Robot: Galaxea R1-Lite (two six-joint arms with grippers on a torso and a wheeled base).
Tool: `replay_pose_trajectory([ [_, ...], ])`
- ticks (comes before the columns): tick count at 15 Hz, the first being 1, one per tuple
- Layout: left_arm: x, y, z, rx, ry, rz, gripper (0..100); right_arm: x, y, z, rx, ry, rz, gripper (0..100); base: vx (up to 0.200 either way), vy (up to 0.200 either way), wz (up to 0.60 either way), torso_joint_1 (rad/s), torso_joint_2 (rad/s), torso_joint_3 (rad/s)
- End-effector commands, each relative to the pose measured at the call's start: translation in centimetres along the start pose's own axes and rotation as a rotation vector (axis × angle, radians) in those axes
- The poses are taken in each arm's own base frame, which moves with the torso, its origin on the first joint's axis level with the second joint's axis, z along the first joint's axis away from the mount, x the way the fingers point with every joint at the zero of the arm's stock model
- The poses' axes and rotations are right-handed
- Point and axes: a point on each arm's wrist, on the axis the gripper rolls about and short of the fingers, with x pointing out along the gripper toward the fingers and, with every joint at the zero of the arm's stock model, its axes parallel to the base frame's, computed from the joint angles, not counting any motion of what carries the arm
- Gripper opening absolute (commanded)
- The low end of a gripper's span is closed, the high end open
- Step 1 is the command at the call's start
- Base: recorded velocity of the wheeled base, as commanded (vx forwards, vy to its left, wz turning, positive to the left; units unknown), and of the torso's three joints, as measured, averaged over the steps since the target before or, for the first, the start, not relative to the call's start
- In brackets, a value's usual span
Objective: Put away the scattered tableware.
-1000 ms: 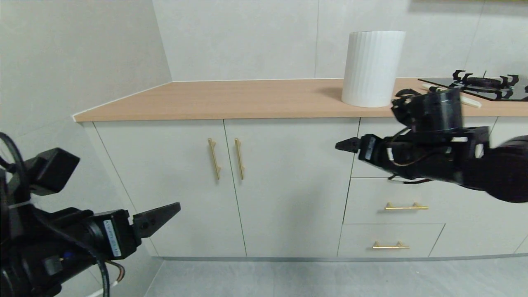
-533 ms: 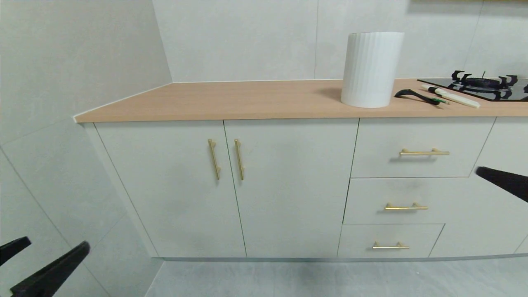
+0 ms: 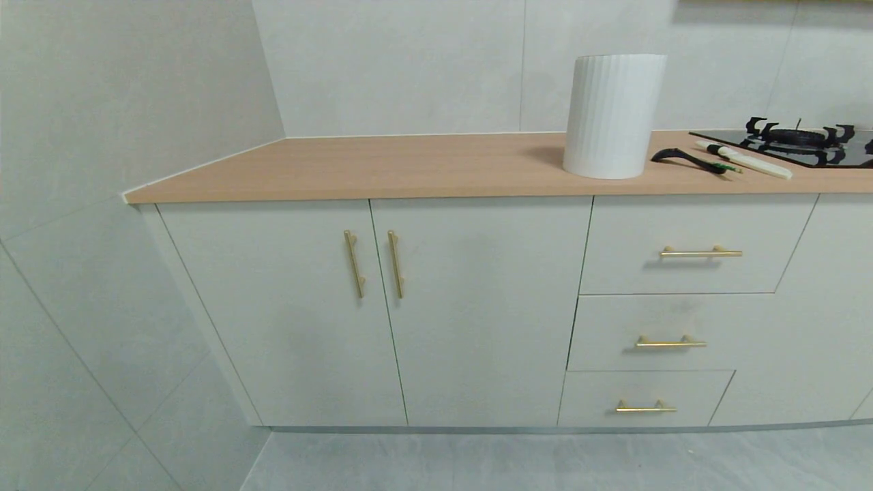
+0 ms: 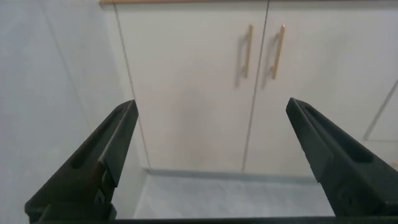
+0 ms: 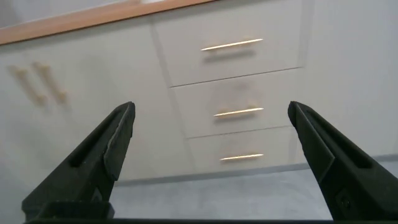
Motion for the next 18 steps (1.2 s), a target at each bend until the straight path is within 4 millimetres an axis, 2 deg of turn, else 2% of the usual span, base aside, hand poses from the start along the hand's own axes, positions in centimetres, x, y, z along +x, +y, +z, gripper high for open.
replay_pose_trajectory([
  [1, -2.0, -0.1, -1.6, 0.016, -0.117, 0.049, 100, -2.2, -0.2, -2.0, -0.013, -0.094, -0.067, 100, 0.000, 0.000, 0.00, 0.000, 0.00, 0.000],
  [3, -2.0, -0.2, -2.4, 0.032, -0.096, 0.060, 100, -2.1, -0.4, -2.1, -0.011, -0.101, -0.128, 100, 0.000, 0.000, 0.00, 0.000, 0.00, 0.000],
  [4, -1.6, -0.1, -3.7, 0.050, -0.073, 0.092, 100, -1.7, -0.5, -2.9, -0.038, -0.069, -0.147, 100, 0.000, 0.000, 0.00, 0.000, 0.00, 0.000],
  [5, -1.2, -0.2, -5.0, 0.093, -0.041, 0.089, 100, -1.2, -0.7, -4.2, -0.100, -0.018, -0.154, 100, 0.000, 0.000, 0.00, 0.000, 0.00, 0.000],
  [8, -1.2, -0.3, -5.9, 0.094, 0.044, 0.034, 100, 0.6, -1.2, -7.9, -0.211, 0.003, -0.148, 100, 0.000, 0.000, 0.00, 0.000, 0.00, 0.000],
  [11, -1.2, -0.6, -6.4, 0.063, 0.093, -0.092, 100, 0.8, -1.1, -8.2, -0.233, 0.005, -0.088, 100, 0.000, 0.000, 0.00, 0.000, 0.00, 0.000],
  [13, -1.2, -0.6, -6.4, 0.058, 0.090, -0.096, 100, 0.8, -1.0, -8.2, -0.229, 0.013, -0.053, 100, 0.000, 0.000, 0.00, 0.000, 0.00, 0.000],
  [16, -1.2, -0.6, -6.4, 0.048, 0.092, -0.096, 100, 0.8, -0.7, -8.4, -0.239, 0.027, 0.090, 100, 0.000, 0.000, 0.00, 0.000, 0.00, 0.000],
  [18, -1.2, -0.6, -6.4, 0.032, 0.093, -0.093, 100, 0.8, -0.8, -8.8, -0.230, 0.074, 0.076, 100, 0.000, 0.000, 0.00, 0.000, 0.00, 0.000],
])
